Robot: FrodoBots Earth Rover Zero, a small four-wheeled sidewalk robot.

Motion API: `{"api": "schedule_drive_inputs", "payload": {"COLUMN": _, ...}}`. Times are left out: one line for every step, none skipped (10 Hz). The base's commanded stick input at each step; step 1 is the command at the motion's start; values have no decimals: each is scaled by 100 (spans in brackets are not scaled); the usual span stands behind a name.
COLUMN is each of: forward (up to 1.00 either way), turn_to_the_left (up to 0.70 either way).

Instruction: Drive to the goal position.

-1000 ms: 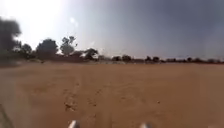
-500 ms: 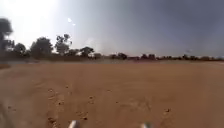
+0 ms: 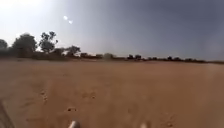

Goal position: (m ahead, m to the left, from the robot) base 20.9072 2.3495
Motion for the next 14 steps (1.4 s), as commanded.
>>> {"api": "schedule_drive_inputs", "payload": {"forward": 70, "turn_to_the_left": 0}}
{"api": "schedule_drive_inputs", "payload": {"forward": 70, "turn_to_the_left": 0}}
{"api": "schedule_drive_inputs", "payload": {"forward": 70, "turn_to_the_left": 0}}
{"api": "schedule_drive_inputs", "payload": {"forward": 70, "turn_to_the_left": 0}}
{"api": "schedule_drive_inputs", "payload": {"forward": 70, "turn_to_the_left": 0}}
{"api": "schedule_drive_inputs", "payload": {"forward": 70, "turn_to_the_left": 0}}
{"api": "schedule_drive_inputs", "payload": {"forward": 70, "turn_to_the_left": 0}}
{"api": "schedule_drive_inputs", "payload": {"forward": 6, "turn_to_the_left": 0}}
{"api": "schedule_drive_inputs", "payload": {"forward": 0, "turn_to_the_left": 0}}
{"api": "schedule_drive_inputs", "payload": {"forward": 0, "turn_to_the_left": 0}}
{"api": "schedule_drive_inputs", "payload": {"forward": 0, "turn_to_the_left": 0}}
{"api": "schedule_drive_inputs", "payload": {"forward": 0, "turn_to_the_left": 0}}
{"api": "schedule_drive_inputs", "payload": {"forward": 0, "turn_to_the_left": 0}}
{"api": "schedule_drive_inputs", "payload": {"forward": 0, "turn_to_the_left": 0}}
